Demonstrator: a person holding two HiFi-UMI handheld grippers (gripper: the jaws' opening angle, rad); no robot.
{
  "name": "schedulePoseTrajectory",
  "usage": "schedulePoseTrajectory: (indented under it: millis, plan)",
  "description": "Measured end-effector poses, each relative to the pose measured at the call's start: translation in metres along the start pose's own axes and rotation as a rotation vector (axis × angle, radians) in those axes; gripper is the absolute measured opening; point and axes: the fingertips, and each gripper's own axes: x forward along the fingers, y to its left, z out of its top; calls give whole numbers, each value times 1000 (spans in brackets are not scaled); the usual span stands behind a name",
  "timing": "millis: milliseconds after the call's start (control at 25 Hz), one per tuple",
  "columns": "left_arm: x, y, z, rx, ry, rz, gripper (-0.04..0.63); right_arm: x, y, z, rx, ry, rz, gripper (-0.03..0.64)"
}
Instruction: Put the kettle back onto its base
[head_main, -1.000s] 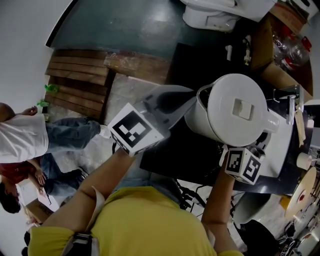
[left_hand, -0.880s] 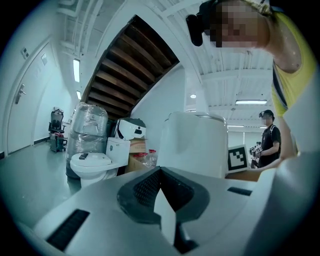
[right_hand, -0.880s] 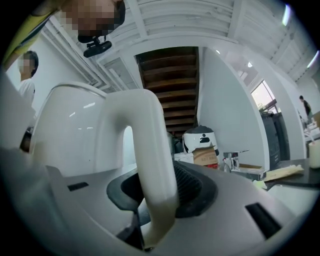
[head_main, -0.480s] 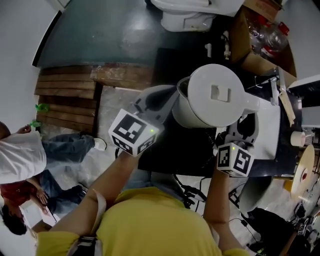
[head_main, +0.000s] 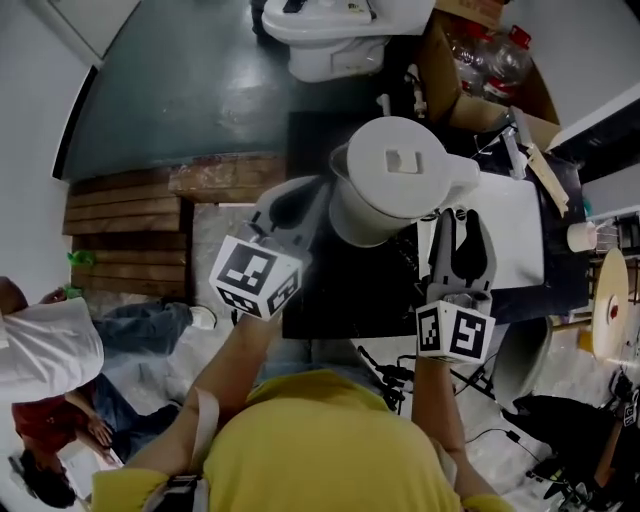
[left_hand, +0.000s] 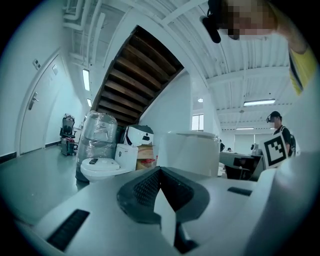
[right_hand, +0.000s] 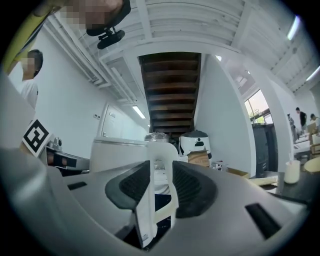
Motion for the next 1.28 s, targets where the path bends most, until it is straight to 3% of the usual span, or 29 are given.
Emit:
schedulePoseTrajectory:
  millis: [160, 320, 1280]
  plan:
    - [-18, -13, 17, 22, -30, -10, 9, -19, 15, 17, 0, -14, 11, 74]
    - [-36, -32, 28, 39, -44, -31, 9, -36, 28, 24, 24, -13, 28, 37]
    - [-104, -113, 63, 73, -122, -200, 9, -116, 101, 68, 42, -34, 75, 17]
